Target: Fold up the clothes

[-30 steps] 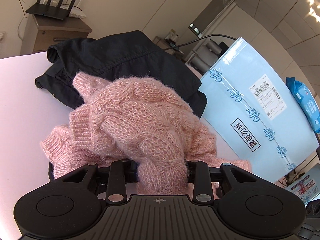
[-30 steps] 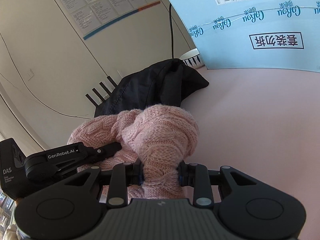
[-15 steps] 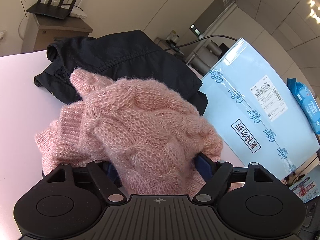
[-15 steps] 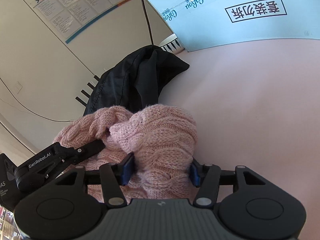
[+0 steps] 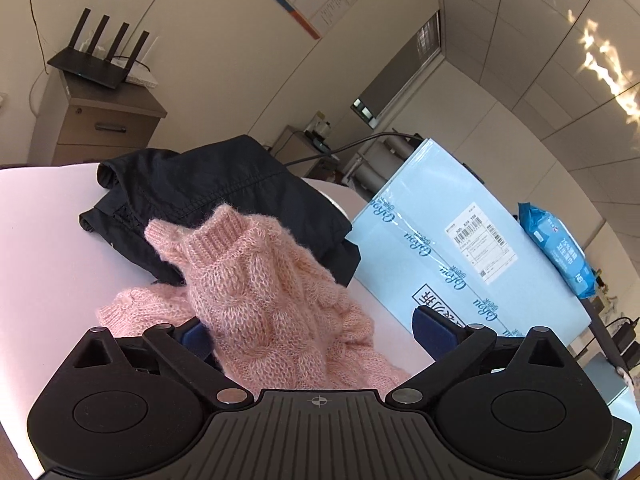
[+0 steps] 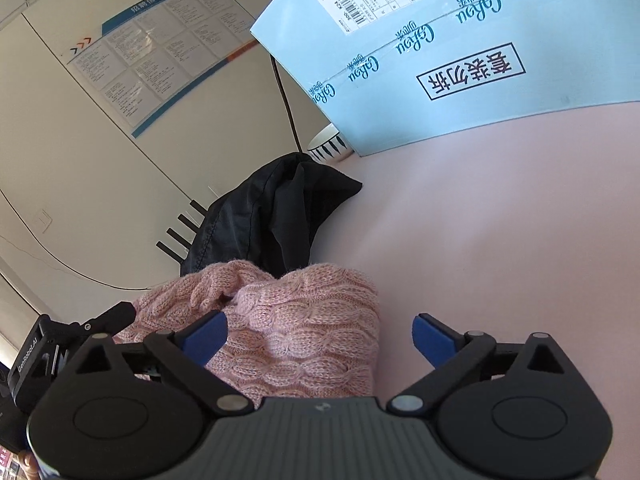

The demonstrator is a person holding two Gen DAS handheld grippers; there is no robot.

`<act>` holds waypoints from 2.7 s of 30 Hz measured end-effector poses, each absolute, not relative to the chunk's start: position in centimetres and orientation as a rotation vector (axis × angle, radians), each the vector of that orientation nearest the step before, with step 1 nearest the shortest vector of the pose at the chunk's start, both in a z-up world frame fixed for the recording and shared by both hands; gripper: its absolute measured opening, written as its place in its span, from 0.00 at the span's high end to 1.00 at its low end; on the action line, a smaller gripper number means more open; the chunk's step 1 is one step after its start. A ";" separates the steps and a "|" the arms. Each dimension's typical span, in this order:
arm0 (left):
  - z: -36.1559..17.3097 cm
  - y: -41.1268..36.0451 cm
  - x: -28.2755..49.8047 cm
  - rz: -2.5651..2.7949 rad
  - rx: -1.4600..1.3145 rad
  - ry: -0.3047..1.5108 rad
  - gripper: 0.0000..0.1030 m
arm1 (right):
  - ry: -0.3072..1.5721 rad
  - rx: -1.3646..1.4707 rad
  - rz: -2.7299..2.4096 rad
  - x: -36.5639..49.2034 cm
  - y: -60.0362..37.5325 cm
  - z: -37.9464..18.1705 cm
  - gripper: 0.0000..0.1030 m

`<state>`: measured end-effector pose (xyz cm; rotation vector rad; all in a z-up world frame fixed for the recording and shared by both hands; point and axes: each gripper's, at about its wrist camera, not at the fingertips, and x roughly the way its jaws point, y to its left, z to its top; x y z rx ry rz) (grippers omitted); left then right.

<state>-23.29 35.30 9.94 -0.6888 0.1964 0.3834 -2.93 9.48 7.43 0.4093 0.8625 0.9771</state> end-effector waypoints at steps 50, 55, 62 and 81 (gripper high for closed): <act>1.0 1.3 -0.5 -0.021 -0.141 0.605 0.00 | 0.686 0.144 0.127 1.9 -21.4 2.6 0.00; 0.6 1.2 -0.4 0.001 -0.134 0.612 0.00 | 0.690 0.127 0.117 2.1 -21.1 1.8 0.00; 0.3 -0.1 0.6 0.016 -0.013 0.658 0.00 | 0.714 0.041 0.088 2.2 -19.7 1.7 0.00; 0.2 1.4 0.6 0.046 -0.002 0.659 0.00 | 0.715 0.016 0.067 2.6 -20.0 1.7 0.00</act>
